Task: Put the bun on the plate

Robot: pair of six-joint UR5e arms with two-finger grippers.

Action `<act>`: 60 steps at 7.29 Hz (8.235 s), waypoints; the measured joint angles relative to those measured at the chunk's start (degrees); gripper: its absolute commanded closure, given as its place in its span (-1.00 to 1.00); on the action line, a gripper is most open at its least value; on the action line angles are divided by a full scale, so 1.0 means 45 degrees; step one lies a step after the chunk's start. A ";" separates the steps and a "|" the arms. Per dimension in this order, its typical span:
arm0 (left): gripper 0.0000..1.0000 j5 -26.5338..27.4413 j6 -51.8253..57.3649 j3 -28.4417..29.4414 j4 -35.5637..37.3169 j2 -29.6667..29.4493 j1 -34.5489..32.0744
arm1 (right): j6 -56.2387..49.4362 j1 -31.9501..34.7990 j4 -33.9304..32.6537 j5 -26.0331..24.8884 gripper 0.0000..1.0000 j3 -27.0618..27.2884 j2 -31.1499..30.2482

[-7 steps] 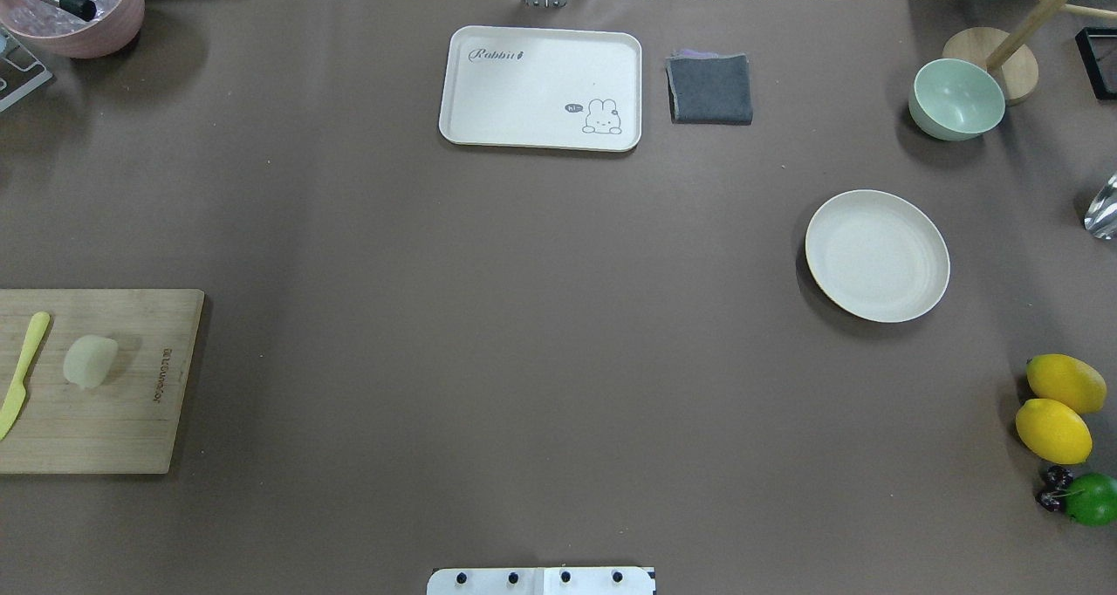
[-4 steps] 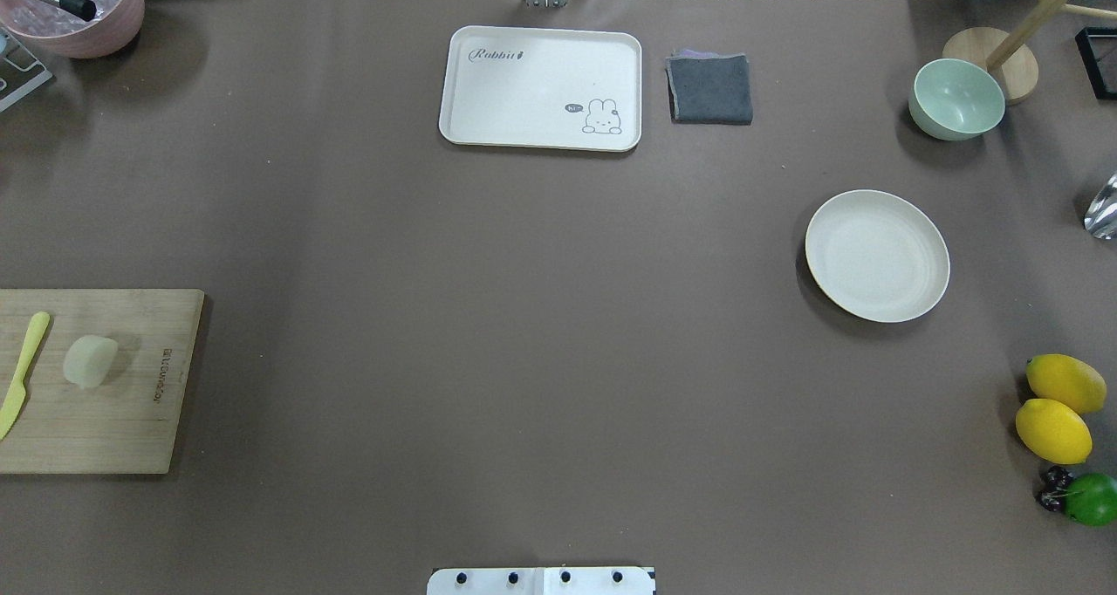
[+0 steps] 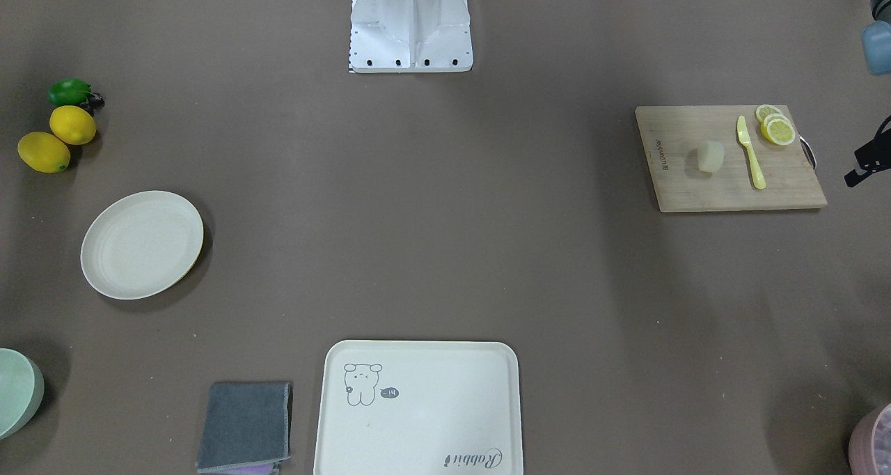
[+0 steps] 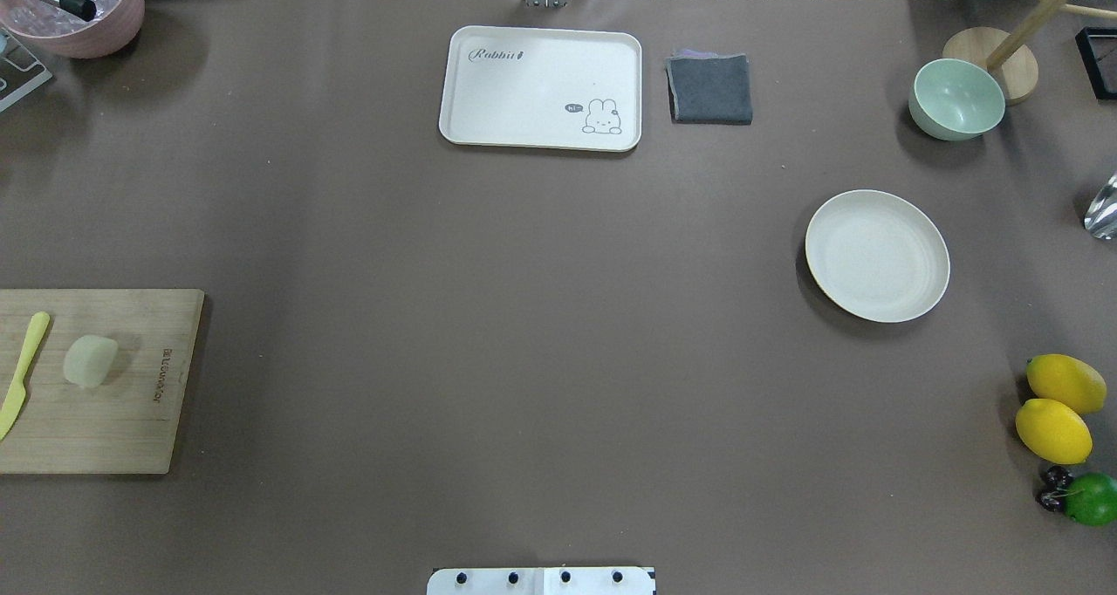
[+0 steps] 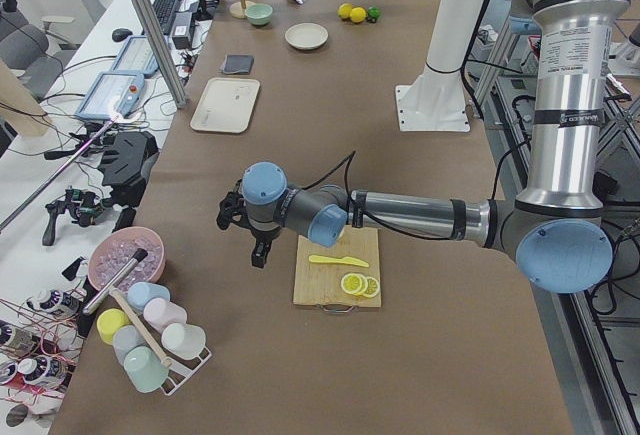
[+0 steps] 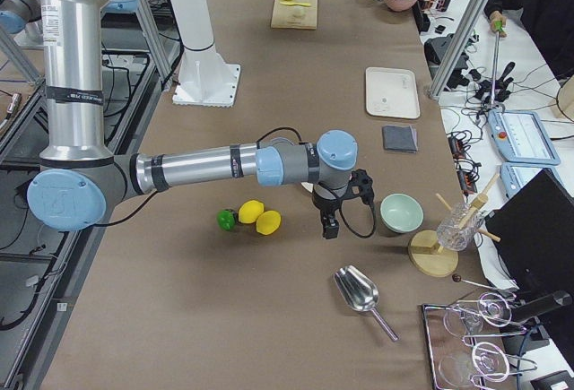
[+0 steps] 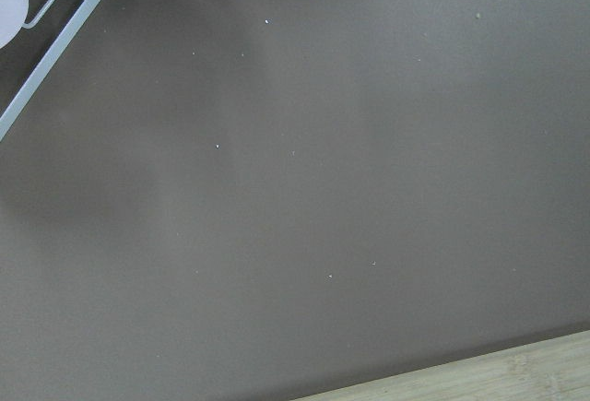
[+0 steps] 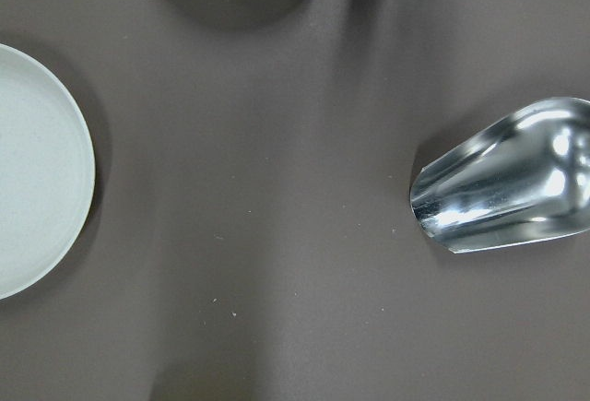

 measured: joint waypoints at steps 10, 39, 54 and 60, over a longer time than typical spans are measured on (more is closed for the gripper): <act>-0.94 -0.0036 -0.1765 -0.0504 -0.2299 0.1070 0.0716 | 0.1697 -0.1912 0.0383 0.0105 -0.81 -0.0366 0.1068; 0.42 0.5030 -0.9670 -0.2181 -0.5316 0.3118 0.8040 | 1.9447 -1.2550 0.6769 -0.4446 -1.00 -0.1511 0.6570; 0.46 0.7598 -1.5428 -0.0669 0.1341 -0.7936 1.1806 | 0.7471 -0.4018 0.3641 -0.0419 -1.00 -0.0397 0.1452; -0.25 0.8743 -1.5971 0.0243 0.1319 -0.8824 1.3111 | 0.7382 -0.3989 0.3561 -0.0431 -1.00 -0.0398 0.1406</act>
